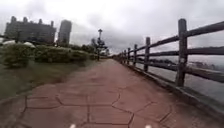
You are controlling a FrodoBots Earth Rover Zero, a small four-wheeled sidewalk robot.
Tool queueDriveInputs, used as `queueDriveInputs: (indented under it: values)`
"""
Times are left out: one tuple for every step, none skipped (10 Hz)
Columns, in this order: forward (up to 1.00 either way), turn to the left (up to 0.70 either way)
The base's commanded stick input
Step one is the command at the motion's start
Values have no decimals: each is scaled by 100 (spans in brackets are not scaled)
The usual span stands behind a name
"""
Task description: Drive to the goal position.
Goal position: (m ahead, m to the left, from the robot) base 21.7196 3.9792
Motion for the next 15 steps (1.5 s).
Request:
queueDriveInputs:
  values:
    - [90,0]
    - [90,0]
    - [90,0]
    - [90,0]
    - [90,0]
    - [90,0]
    - [90,0]
    - [90,0]
    - [90,0]
    - [90,0]
    - [90,0]
    - [90,0]
    - [90,0]
    - [90,0]
    - [90,0]
